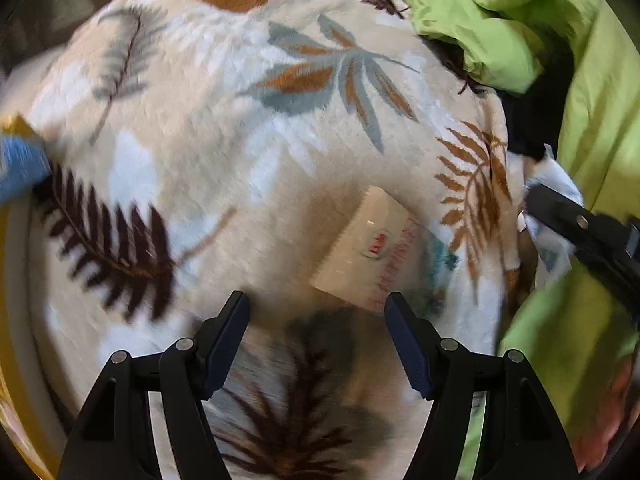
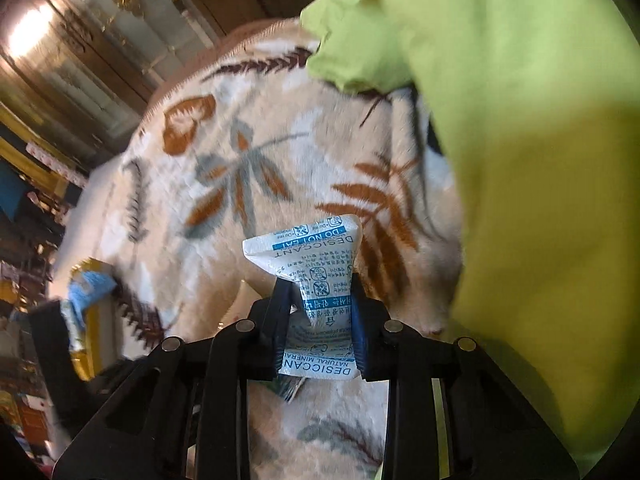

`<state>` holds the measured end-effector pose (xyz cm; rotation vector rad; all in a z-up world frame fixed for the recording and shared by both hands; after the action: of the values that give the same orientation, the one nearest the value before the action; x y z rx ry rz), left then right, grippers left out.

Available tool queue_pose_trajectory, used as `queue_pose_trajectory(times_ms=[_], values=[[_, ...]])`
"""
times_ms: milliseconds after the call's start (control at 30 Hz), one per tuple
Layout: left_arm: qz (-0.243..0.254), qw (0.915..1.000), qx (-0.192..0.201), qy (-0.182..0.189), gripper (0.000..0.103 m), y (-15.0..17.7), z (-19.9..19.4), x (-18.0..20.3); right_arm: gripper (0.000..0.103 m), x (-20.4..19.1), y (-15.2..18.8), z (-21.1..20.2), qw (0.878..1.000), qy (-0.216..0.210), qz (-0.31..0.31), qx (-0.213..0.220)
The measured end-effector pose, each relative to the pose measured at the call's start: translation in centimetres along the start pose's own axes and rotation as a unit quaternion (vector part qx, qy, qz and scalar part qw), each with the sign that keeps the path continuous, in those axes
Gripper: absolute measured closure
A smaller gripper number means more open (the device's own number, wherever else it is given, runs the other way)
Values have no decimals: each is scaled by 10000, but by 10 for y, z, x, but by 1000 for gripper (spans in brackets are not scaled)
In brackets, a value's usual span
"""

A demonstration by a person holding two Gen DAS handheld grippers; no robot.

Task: Organize soft objects
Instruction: 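Grasp the Dole snack packet with the left gripper while the right grasps the desiccant sachet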

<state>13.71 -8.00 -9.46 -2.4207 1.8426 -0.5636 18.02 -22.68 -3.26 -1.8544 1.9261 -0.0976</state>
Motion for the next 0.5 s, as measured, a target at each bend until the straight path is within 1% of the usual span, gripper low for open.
queue_pose_trajectory(times_ms=[100, 267, 333, 367, 400, 433, 500], values=[[-345, 9994, -72, -19, 26, -3, 6, 8, 77, -1, -1, -13, 10000, -77, -29, 43], [-814, 9958, -121, -405, 16, -14, 22, 22, 77, -1, -5, -27, 9991, -363, 56, 190], [-982, 9929, -169, -648, 12, -21, 30, 29, 77, 1, -5, -30, 9986, -453, 122, 228], [-1071, 9912, -187, -752, 9, -24, 34, 33, 77, 2, -5, -32, 9983, -504, 178, 241], [-1117, 9902, -208, -811, 2, -26, 38, 36, 77, 3, -6, -33, 9980, -535, 217, 254], [-1182, 9889, -251, -859, 1, -30, 43, 40, 77, 4, -7, -34, 9977, -561, 260, 277], [-1299, 9856, -309, -1036, 1, -36, 50, 46, 77, 9, -9, -39, 9968, -615, 373, 350]])
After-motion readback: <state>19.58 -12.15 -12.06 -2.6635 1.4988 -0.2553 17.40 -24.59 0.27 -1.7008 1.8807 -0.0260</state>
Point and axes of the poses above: each gripper's, at about its wrist camera, not at the fingertips, and z roughly the way its jaws point, x to its right, y to its underside, the point moved 2 cm from there along z, roughly the way its jaws point, and after that the axes turned 3 degrees about x, right-handed, at the moved point
